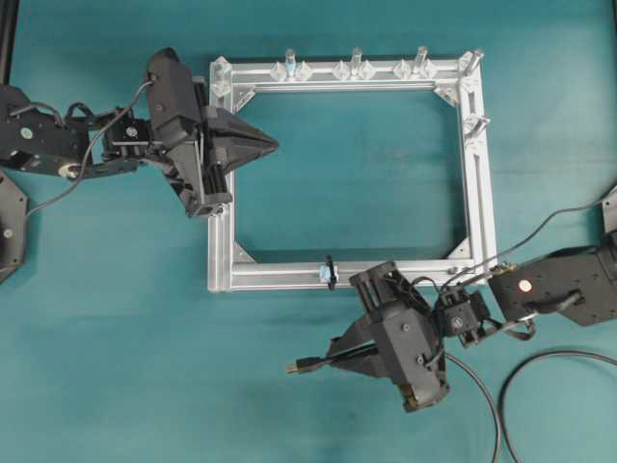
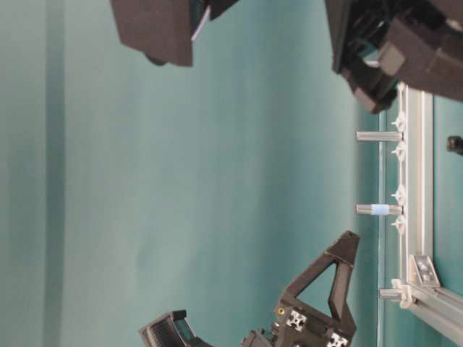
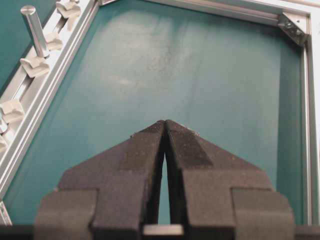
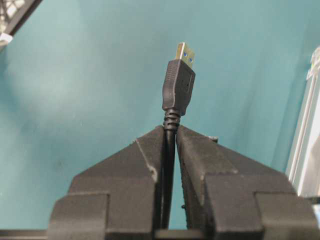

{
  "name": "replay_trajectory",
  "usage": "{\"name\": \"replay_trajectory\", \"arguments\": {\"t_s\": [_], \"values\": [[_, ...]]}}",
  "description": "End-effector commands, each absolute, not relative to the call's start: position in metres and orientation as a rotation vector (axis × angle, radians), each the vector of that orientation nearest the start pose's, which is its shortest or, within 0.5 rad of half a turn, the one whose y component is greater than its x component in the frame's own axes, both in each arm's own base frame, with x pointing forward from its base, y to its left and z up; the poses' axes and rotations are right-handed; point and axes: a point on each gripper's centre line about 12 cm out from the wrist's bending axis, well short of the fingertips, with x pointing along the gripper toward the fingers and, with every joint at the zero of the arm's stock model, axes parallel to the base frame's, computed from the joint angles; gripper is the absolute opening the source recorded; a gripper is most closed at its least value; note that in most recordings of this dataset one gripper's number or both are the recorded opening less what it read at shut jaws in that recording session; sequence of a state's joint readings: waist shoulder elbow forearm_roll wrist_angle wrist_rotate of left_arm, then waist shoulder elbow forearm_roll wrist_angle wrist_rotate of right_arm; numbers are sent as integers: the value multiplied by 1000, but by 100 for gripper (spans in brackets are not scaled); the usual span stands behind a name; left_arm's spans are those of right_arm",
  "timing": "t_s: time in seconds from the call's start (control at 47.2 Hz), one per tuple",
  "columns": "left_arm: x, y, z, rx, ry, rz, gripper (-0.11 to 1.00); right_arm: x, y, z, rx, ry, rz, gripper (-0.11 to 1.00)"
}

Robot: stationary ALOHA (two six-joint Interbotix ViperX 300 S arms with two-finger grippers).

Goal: Insert the wire through the string loop located in the center.
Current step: 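Lift the cable with the right gripper, plug pointing left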

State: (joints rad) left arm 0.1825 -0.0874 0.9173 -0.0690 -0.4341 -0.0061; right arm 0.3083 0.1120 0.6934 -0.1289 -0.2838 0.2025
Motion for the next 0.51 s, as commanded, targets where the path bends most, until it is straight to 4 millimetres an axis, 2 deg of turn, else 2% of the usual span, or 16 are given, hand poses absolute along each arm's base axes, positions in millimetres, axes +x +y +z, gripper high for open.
{"name": "replay_trajectory", "arguments": {"t_s": [0.0,0.487], "values": [[341,65,176,-92,349,217,0,382,127,157,6,499,322,10],[342,63,176,-91,350,209,0,363,119,149,4,532,315,10]]}}
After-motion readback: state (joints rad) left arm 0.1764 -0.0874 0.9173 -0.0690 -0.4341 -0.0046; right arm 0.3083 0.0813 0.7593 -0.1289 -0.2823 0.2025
